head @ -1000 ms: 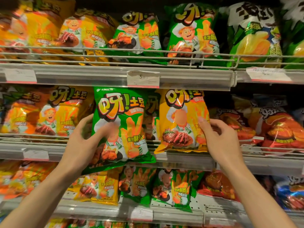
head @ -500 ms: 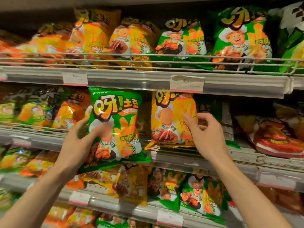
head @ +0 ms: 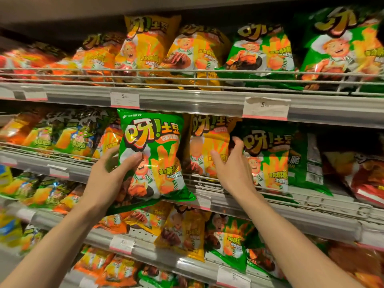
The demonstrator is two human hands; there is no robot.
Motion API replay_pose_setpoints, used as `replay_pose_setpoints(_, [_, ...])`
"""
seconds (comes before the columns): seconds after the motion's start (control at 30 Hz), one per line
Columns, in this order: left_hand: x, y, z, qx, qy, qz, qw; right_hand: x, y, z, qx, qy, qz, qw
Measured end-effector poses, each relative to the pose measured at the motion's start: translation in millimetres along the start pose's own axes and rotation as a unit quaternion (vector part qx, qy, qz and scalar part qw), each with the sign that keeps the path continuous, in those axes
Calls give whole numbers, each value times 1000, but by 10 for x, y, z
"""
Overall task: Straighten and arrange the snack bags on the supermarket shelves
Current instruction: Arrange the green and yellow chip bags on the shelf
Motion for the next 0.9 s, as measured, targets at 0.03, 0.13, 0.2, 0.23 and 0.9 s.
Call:
replay_pose_setpoints(0.03, [15, -12, 12, 1, -3, -6, 1000, -20, -9, -2, -17, -9, 6, 1000])
replay_pose_setpoints(0.13, [72, -34, 16, 6, -12, -21, 1000, -35, 1, -5, -63, -35, -20, 997])
replay_pose_setpoints(0.2, [115, -58, 32, 14, -19, -29, 999, -17, 26, 27, -59, -49, -92, 993])
replay_pose_setpoints(0.23, [137, -70, 35, 18, -21, -35, 999, -33, 29, 49, -48, -40, -117, 991])
replay_pose_setpoints(0.9, [1570, -636, 169, 53, -14, -204, 977, -981, -512, 470, 46, 307, -151, 939])
Point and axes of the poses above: each hand's wrist, its own y-axis towards the middle knuckle, its own x-axis out of the palm, z = x × y, the point moved 3 cm from there along y, towards the middle knuckle, and after that the axes turned 8 degrees about -x, right-handed, at the moved point
